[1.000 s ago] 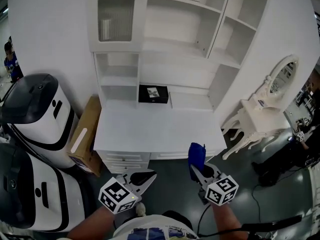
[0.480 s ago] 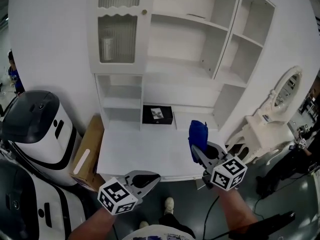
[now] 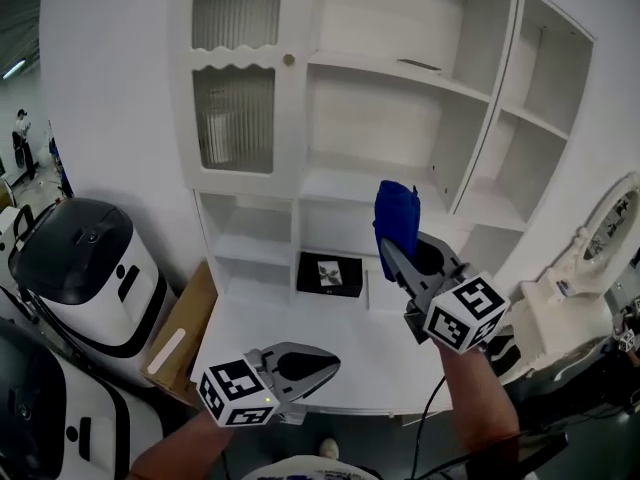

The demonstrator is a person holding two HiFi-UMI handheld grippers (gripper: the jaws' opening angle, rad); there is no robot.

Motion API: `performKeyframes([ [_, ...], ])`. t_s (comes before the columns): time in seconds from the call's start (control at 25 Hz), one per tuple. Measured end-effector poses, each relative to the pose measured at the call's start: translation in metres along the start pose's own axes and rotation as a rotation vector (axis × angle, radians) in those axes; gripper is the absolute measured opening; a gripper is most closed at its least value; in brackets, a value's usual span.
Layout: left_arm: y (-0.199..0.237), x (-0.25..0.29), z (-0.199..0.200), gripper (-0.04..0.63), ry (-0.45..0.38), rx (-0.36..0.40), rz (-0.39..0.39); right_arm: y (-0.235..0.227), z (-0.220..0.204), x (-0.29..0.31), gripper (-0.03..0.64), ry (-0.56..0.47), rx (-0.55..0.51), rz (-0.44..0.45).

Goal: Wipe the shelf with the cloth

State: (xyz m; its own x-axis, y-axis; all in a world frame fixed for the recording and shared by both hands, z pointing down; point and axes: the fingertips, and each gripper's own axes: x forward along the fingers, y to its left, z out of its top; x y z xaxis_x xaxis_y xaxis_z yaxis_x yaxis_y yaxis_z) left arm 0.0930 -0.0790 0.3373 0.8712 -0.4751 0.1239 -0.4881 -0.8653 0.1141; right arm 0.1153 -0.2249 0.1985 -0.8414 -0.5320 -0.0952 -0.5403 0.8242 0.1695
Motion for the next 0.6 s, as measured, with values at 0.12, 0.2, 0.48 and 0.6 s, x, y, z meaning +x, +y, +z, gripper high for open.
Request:
performKeyframes([
  [0.12,0.022,0.023,0.022,0.003,-0.023,-0.005,0.009,-0.025,0.026,0.033,0.069,-0.056,-0.042,0.067],
  [0.2,0.034,0.037,0.031,0.003,-0.025,-0.005,0.01,-0.039,0.038,0.051,0.069,-0.083,-0.064,0.101],
  [0.48,0.061,0.062,0.045,0.003,-0.022,-0.004,-0.047,-0.067,0.085,0.11,0.069,-0.172,-0.147,0.1],
  [0.6,0.07,0.057,0.053,0.003,-0.025,0.008,-0.074,-0.068,0.108,0.138,0.069,-0.203,-0.186,0.074],
])
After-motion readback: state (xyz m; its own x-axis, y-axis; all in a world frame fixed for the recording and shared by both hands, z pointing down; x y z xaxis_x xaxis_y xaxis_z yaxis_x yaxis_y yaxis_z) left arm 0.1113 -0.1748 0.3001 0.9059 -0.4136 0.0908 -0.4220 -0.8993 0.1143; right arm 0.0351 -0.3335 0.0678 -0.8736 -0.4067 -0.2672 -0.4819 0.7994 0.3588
